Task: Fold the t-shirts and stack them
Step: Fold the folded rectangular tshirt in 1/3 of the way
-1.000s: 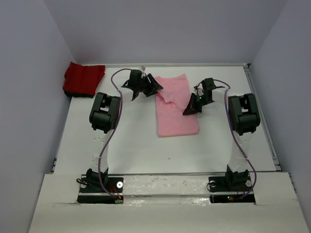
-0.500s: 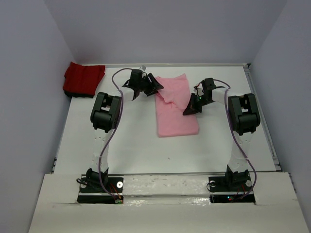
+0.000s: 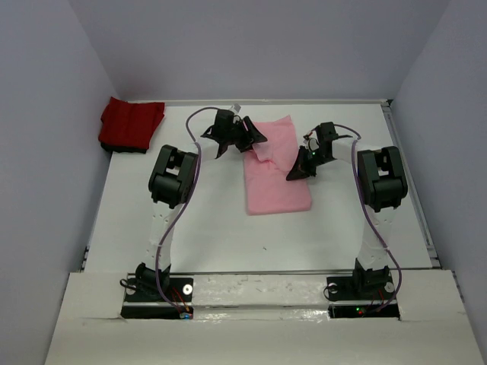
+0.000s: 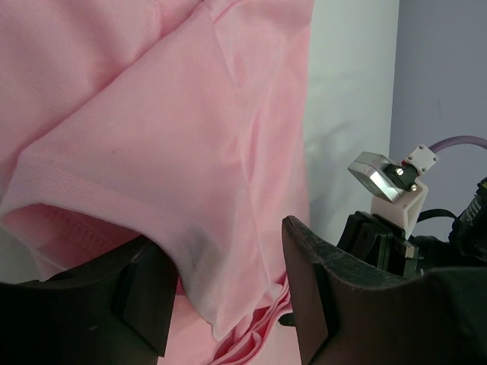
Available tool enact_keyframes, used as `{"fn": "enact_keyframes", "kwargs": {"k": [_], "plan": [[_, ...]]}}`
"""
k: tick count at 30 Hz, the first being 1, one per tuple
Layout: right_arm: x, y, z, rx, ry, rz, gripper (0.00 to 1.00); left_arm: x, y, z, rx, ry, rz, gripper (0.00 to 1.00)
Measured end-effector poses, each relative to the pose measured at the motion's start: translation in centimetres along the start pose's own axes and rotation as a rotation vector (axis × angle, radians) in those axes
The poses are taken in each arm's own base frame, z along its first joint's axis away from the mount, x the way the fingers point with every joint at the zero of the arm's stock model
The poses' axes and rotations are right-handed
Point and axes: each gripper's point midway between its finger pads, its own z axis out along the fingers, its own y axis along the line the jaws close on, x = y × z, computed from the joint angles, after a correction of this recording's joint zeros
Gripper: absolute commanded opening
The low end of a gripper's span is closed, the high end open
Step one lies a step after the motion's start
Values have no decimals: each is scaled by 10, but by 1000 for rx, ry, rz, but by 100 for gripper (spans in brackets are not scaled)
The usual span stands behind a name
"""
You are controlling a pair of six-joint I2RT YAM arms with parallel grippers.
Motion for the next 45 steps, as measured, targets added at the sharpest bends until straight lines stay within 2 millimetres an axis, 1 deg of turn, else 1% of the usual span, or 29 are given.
{"fn": "enact_keyframes", "kwargs": {"k": [3, 7, 16, 21, 38, 43, 45], "plan": [[0, 0, 0, 0, 0, 0, 0, 6, -4, 2, 8, 14, 5, 63], [0, 0, 0, 0, 0, 0, 0, 10, -4, 2, 4, 24, 14, 63], [0, 0, 0, 0, 0, 0, 0, 23, 13, -1, -60, 75, 42, 63], [0, 0, 0, 0, 0, 0, 0, 25, 15, -2, -60, 87, 84, 64], [1, 0, 0, 1, 5, 4, 0, 47, 22, -31, -116, 187, 157, 64], [1, 0, 0, 1, 5, 4, 0, 48, 22, -37, -146, 223, 156, 63], [1, 0, 0, 2, 4, 4, 0, 47, 26, -42, -176, 233, 142, 63]]}}
